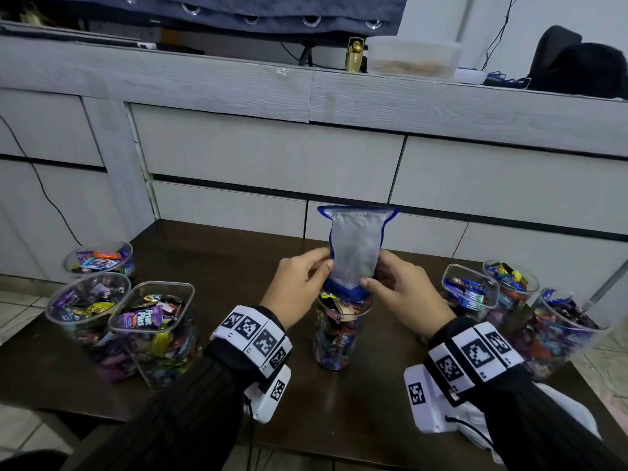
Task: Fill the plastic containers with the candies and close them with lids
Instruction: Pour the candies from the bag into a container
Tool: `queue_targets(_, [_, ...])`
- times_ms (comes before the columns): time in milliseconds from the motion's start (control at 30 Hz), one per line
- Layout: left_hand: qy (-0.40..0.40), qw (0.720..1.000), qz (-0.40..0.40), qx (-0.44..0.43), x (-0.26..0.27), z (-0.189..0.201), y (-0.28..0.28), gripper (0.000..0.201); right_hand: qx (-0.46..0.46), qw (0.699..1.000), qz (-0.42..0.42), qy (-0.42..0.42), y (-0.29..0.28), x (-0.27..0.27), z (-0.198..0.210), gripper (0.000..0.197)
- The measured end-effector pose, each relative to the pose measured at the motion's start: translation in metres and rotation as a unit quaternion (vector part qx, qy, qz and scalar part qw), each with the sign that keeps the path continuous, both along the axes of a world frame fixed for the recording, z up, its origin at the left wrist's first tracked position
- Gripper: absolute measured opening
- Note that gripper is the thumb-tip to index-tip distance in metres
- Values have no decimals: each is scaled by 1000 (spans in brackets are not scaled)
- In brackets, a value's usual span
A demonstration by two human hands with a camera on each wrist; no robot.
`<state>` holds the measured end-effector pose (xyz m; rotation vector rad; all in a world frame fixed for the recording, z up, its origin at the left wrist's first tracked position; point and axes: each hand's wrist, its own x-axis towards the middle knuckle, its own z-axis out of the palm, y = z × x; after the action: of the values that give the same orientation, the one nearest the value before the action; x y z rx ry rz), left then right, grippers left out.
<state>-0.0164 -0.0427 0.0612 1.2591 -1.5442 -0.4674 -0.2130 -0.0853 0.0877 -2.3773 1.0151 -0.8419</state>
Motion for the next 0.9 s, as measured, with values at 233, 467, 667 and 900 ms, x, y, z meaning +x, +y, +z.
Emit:
queue_targets(233, [33, 998, 27, -39, 1, 5, -4, 22, -20, 999, -7, -32, -2, -2, 6, 29])
queue_targets(467, [49, 997, 34, -54, -3, 5, -2, 23, -44, 998, -28, -37, -5, -1, 6, 23])
queue_targets(667, [78, 995, 33, -60, -1, 14, -5, 23, -22, 995, -20, -97, -8, -2, 11, 21])
queue_targets(900, [113, 993, 2, -15, 2, 17, -9, 33, -16, 995, -22, -101, -14, 2, 15, 19])
